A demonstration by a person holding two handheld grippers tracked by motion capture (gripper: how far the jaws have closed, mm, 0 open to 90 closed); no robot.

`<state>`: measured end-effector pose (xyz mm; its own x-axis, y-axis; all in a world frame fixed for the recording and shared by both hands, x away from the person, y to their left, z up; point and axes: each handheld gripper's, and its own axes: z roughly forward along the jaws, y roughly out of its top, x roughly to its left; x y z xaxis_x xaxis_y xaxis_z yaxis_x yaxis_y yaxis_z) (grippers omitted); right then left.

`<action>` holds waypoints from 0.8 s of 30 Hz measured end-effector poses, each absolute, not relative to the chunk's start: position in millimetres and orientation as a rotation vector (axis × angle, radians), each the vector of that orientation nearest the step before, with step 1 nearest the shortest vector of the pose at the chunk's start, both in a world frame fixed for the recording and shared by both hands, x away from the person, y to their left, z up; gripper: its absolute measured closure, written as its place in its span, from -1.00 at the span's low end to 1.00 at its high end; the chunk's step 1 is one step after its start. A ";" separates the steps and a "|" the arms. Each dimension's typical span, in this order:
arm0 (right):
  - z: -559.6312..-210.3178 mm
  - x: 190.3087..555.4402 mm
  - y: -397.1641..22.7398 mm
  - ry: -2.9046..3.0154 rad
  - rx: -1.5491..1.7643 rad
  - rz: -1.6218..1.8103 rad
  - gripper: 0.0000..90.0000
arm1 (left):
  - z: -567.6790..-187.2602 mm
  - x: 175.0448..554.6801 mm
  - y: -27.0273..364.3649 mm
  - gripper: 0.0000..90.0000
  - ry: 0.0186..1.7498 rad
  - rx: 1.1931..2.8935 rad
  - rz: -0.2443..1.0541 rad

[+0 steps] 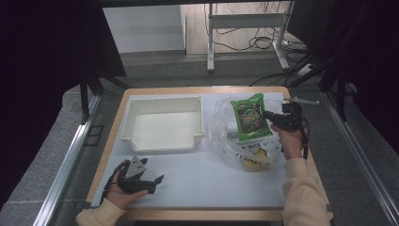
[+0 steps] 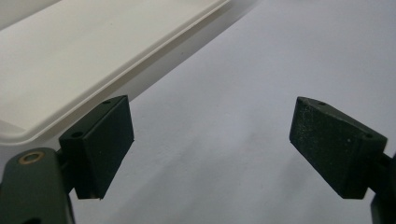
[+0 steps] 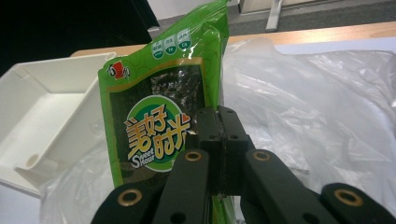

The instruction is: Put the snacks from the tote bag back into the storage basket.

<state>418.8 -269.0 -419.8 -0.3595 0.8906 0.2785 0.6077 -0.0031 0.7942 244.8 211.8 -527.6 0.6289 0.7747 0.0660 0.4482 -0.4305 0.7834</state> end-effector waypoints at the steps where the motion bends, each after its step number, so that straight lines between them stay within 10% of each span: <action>1: -419.5 418.6 -268.7 1.973 1.557 1.304 0.99 | -527.6 244.8 211.9 -0.70 0.954 2.088 0.547; 24: -410.2 416.2 -250.1 1.999 1.498 1.421 0.99 | -528.2 244.9 211.6 -0.70 0.956 2.089 0.548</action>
<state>416.2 -250.1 -410.2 -0.4305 0.8431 0.3223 0.5813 -0.0142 0.8136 244.9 211.6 -528.2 0.6276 0.7757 0.0663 0.4493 -0.4304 0.7829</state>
